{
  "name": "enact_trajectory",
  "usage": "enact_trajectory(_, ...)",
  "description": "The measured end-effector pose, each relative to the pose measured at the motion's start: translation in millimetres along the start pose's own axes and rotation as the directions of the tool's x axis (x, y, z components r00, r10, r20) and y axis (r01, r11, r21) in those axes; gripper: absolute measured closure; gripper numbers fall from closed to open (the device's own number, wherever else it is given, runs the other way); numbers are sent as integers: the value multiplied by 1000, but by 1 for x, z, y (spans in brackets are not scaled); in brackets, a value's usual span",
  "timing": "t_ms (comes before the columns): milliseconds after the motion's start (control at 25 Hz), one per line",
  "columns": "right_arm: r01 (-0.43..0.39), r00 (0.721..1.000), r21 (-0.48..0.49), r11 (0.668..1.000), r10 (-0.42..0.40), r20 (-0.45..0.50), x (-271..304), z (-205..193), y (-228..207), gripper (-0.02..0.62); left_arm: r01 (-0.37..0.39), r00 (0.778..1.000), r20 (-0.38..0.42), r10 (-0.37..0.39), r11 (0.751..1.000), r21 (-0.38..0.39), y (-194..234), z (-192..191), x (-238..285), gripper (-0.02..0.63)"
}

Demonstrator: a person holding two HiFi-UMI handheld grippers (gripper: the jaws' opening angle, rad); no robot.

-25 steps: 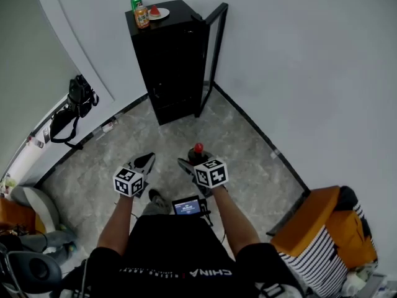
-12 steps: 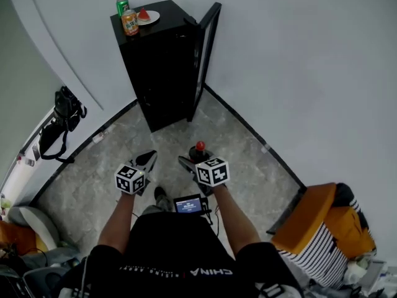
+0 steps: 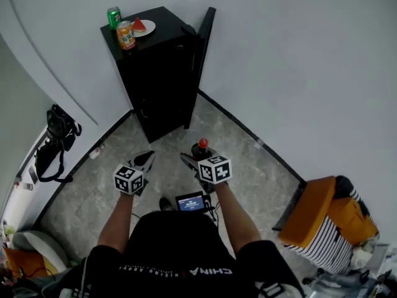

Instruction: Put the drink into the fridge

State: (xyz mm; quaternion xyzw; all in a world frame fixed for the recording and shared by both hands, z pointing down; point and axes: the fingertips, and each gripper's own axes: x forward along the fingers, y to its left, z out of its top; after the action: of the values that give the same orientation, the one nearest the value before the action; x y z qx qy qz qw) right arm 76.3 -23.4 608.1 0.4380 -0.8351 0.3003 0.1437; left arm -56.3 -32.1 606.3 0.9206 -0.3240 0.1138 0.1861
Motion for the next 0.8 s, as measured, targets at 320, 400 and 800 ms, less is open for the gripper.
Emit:
enact_trajectory(320,20,1000,7,1000,-20,-6,26,11,7,276,22,1000,13,-22,999,-27,31,6,4,595)
enact_trajectory(400,18,1000,8,1000,-17,-13,33,12,5,276,23,1000,10,-23,999,-31,34,4,7,595)
enact_trajectory(800,-60,996,4,998,61,-65,81,28,-24,276,-25,999,-27,24,999,-40,61,7,47,595)
